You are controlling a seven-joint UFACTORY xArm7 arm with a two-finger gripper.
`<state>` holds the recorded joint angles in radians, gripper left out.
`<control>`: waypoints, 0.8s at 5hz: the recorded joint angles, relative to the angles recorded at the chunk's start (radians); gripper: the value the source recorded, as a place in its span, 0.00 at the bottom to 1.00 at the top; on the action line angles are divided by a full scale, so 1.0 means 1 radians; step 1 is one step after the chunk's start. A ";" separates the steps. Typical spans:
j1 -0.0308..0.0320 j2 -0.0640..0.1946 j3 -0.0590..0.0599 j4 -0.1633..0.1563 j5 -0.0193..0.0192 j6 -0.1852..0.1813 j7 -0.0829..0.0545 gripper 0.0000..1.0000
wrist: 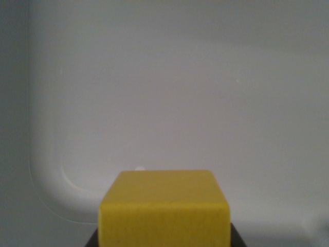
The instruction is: Pick yellow cube
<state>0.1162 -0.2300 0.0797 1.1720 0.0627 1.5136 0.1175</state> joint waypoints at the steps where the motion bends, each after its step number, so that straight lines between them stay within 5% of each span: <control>1: 0.0000 0.000 0.000 0.000 0.0000 0.000 0.000 1.00; 4: -0.0004 -0.018 -0.001 0.027 0.0002 0.045 0.001 1.00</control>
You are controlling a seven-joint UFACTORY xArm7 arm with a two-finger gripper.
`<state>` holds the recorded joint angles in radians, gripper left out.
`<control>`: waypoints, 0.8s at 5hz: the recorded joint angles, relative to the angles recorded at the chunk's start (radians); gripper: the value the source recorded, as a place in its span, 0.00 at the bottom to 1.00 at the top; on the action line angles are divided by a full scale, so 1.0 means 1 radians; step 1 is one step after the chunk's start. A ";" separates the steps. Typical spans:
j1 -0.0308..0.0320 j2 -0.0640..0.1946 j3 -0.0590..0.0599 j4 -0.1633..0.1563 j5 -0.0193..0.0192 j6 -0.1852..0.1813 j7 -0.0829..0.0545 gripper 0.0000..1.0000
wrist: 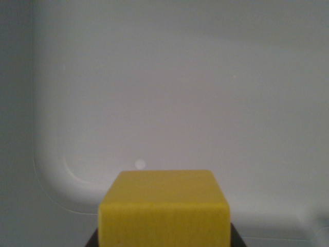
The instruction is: Pick yellow cube
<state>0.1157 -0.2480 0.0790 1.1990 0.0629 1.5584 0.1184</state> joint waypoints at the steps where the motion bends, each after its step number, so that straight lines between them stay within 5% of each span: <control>1: 0.0000 0.000 0.000 0.000 0.0000 0.000 0.000 1.00; 4: -0.0002 -0.010 0.000 0.015 0.0001 0.025 0.000 1.00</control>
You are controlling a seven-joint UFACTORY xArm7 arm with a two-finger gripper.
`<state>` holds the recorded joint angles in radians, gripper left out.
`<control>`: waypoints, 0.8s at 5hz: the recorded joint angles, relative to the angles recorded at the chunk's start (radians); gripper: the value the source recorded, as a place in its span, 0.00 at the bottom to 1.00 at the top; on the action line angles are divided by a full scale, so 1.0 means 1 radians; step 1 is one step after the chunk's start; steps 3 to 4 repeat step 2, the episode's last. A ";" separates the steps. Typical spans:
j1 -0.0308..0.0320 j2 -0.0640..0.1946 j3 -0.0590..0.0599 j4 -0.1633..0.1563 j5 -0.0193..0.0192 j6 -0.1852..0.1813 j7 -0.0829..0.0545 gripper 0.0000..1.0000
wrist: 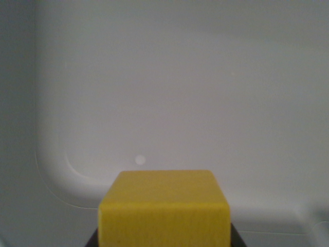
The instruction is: Pick yellow cube
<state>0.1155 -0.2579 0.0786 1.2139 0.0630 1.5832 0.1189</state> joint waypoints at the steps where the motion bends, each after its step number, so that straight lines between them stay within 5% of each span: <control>1: 0.0000 0.000 0.000 0.000 0.0000 0.000 0.000 1.00; 4: 0.0000 -0.002 0.000 0.003 0.0000 0.004 0.000 1.00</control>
